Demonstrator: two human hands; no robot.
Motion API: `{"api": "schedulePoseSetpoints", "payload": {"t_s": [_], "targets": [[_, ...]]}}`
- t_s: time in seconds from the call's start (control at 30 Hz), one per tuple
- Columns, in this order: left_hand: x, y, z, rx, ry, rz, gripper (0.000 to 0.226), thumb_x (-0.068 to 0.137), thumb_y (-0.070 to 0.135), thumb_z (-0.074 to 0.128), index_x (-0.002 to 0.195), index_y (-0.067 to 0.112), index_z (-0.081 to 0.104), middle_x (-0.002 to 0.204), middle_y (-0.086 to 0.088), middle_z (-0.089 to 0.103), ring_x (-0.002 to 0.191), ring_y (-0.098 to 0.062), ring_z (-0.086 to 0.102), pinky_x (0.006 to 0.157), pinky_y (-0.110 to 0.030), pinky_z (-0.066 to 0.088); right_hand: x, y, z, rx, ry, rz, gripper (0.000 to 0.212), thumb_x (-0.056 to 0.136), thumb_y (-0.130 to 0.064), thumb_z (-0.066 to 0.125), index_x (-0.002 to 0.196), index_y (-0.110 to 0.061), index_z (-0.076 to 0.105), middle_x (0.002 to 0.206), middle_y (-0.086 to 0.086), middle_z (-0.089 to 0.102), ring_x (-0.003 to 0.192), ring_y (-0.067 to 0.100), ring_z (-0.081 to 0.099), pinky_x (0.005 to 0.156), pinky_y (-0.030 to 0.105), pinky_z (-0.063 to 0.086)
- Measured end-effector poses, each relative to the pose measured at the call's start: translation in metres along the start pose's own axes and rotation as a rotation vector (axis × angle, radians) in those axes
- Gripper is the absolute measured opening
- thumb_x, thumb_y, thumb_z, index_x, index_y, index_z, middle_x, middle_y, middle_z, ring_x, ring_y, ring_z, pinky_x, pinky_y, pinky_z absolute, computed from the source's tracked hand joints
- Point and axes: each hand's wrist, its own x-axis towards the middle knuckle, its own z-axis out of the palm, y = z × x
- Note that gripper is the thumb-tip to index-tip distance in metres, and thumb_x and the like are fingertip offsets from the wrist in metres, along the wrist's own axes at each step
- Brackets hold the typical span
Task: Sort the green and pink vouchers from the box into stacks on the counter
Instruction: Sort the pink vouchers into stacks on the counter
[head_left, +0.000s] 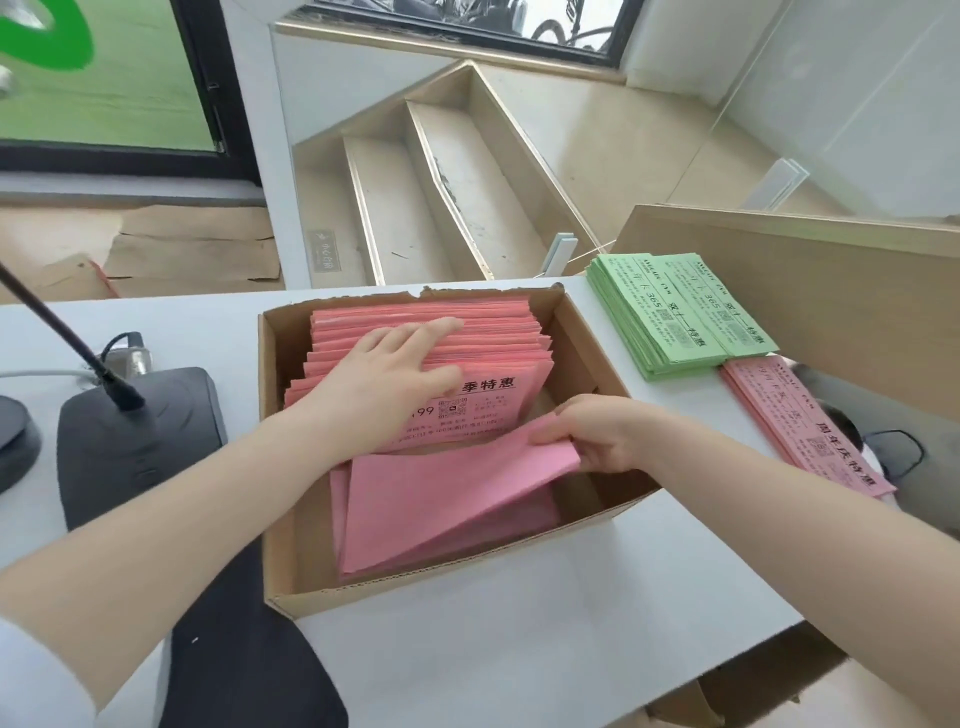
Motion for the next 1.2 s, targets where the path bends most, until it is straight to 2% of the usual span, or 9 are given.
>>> {"api": "schedulePoseSetpoints", "payload": {"t_s": [0.07, 0.2, 0.33, 0.4, 0.6, 0.67, 0.77, 1.0, 1.2], "targets": [[-0.003, 0.001, -0.005, -0.114, -0.021, -0.029, 0.026, 0.089, 0.037, 0.043, 0.103, 0.027, 0.062, 0.153, 0.001, 0.023, 0.139, -0.024, 0.021, 0.113, -0.042, 0.017, 0.000, -0.006, -0.002, 0.278, 0.002, 0.111, 0.014, 0.092, 0.003, 0.046, 0.088, 0.008, 0.059, 0.063, 0.012, 0.064, 0.045, 0.008, 0.062, 0.040, 0.014, 0.048], [-0.011, 0.011, -0.013, -0.098, -0.207, -0.153, 0.100, 0.057, 0.088, 0.006, 0.119, 0.028, 0.057, 0.154, 0.014, 0.012, 0.143, -0.010, 0.003, 0.115, -0.032, 0.000, -0.002, -0.010, 0.006, 0.585, -0.064, 0.152, 0.028, 0.094, 0.007, 0.028, 0.085, 0.012, 0.054, 0.057, 0.018, 0.061, 0.039, 0.016, 0.061, 0.037, 0.017, 0.048], [-0.016, 0.014, -0.001, 0.202, -0.073, -0.106, 0.039, 0.071, 0.029, 0.075, 0.103, 0.014, 0.058, 0.143, -0.009, 0.043, 0.129, -0.031, 0.044, 0.103, -0.048, 0.036, -0.007, -0.013, 0.009, 0.763, -0.063, 0.006, 0.025, 0.099, -0.008, 0.034, 0.108, 0.004, 0.054, 0.098, 0.025, 0.055, 0.085, 0.040, 0.063, 0.059, 0.027, 0.059], [-0.012, 0.009, 0.008, 0.211, -0.001, -0.126, 0.055, 0.053, -0.006, 0.077, 0.098, 0.014, 0.053, 0.126, -0.015, 0.058, 0.110, -0.034, 0.060, 0.087, -0.050, 0.048, -0.011, -0.012, 0.005, 0.761, -0.055, -0.029, 0.039, 0.101, -0.032, 0.027, 0.127, -0.007, 0.042, 0.111, 0.028, 0.052, 0.111, 0.043, 0.053, 0.088, 0.039, 0.053], [-0.006, 0.010, 0.010, 0.293, -0.023, -0.070, 0.071, 0.048, -0.019, 0.063, 0.104, 0.023, 0.051, 0.134, -0.020, 0.047, 0.116, -0.046, 0.050, 0.089, -0.057, 0.042, -0.005, 0.005, 0.009, 0.147, 0.071, 0.025, 0.040, 0.089, -0.005, 0.036, 0.127, 0.002, 0.046, 0.120, 0.025, 0.055, 0.109, 0.035, 0.054, 0.092, 0.040, 0.042], [-0.007, 0.011, 0.008, 0.340, -0.083, -0.033, 0.061, 0.066, -0.010, 0.062, 0.108, 0.034, 0.059, 0.152, -0.016, 0.022, 0.133, -0.046, 0.028, 0.103, -0.057, 0.029, -0.002, 0.006, 0.011, 0.069, 0.083, 0.016, 0.034, 0.094, -0.012, 0.046, 0.124, 0.004, 0.047, 0.108, 0.024, 0.057, 0.098, 0.033, 0.057, 0.087, 0.038, 0.048], [-0.008, 0.011, 0.006, 0.379, -0.269, -0.048, 0.072, 0.090, 0.003, 0.036, 0.140, 0.052, 0.019, 0.153, -0.004, -0.027, 0.142, -0.037, -0.008, 0.114, -0.048, 0.004, 0.000, 0.008, 0.012, 0.030, 0.070, 0.049, 0.045, 0.096, -0.036, 0.046, 0.108, 0.007, 0.053, 0.101, 0.026, 0.060, 0.092, 0.033, 0.060, 0.084, 0.036, 0.050], [-0.003, 0.016, 0.010, 0.416, -0.253, -0.131, 0.072, 0.096, 0.013, 0.032, 0.140, 0.053, -0.007, 0.154, -0.008, -0.024, 0.139, -0.037, 0.003, 0.113, -0.047, 0.009, -0.009, 0.011, 0.003, -0.039, -0.050, 0.106, 0.050, 0.095, -0.048, 0.039, 0.075, -0.004, 0.050, 0.063, 0.019, 0.068, 0.053, 0.026, 0.067, 0.042, 0.023, 0.053], [0.000, 0.016, 0.006, 0.403, -0.252, -0.162, 0.074, 0.095, 0.010, 0.035, 0.141, 0.053, -0.004, 0.154, -0.008, -0.022, 0.139, -0.037, 0.004, 0.112, -0.046, 0.012, 0.000, 0.008, 0.015, -1.210, 0.014, -0.567, 0.033, 0.088, -0.028, 0.059, 0.117, -0.011, 0.057, 0.119, 0.004, 0.059, 0.109, 0.020, 0.055, 0.093, 0.030, 0.044]]}}
